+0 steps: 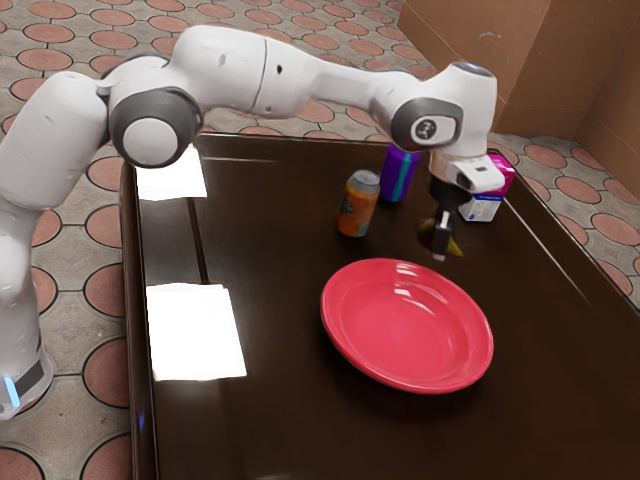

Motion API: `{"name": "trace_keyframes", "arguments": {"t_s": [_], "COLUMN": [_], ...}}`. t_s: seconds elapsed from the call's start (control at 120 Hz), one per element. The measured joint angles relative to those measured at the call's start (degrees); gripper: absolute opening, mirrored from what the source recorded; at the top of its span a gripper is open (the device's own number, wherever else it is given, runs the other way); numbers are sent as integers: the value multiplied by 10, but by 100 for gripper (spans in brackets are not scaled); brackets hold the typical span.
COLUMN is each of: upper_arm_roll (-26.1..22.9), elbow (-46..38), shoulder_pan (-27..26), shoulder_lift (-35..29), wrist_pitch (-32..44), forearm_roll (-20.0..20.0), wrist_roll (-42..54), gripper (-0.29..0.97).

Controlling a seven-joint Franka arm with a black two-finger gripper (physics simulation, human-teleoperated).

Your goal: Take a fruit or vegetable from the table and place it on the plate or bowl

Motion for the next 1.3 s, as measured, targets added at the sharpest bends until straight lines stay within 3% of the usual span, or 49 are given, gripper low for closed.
{"name": "trace_keyframes", "arguments": {"t_s": [0.183, 0.467, 0.6, 0.65, 0.683, 0.733, 0.775, 0.817, 0.883, 1.0, 1.083, 1.183, 1.3], "upper_arm_roll": [-60, -68, -61, -37, 1, 116, 218, 266, 295, 301, 274, 293, 292], "elbow": [-2, -26, -19, 26, 60, 80, 67, 38, -40, -67, -111, -100, -94], "shoulder_pan": [-10, -30, -30, -21, -11, -7, 9, 42, 56, -14, -78, -187, -264], "shoulder_lift": [7, 26, 29, 10, -49, -158, -208, -230, -244, -240, -273, -272, -255], "wrist_pitch": [-3, -5, -8, -22, -45, -106, -161, -194, -191, -178, -175, -169, -166], "forearm_roll": [9, 17, 26, 42, 74, 132, 167, 174, 158, 131, 150, 130, 101], "wrist_roll": [-18, -44, -50, -52, -53, -54, -55, -56, -56, -53, -59, -66, -74], "gripper": [13, 13, 43, 50, 53, 56, 59, 61, 63, 64, 65, 65, 65]}}
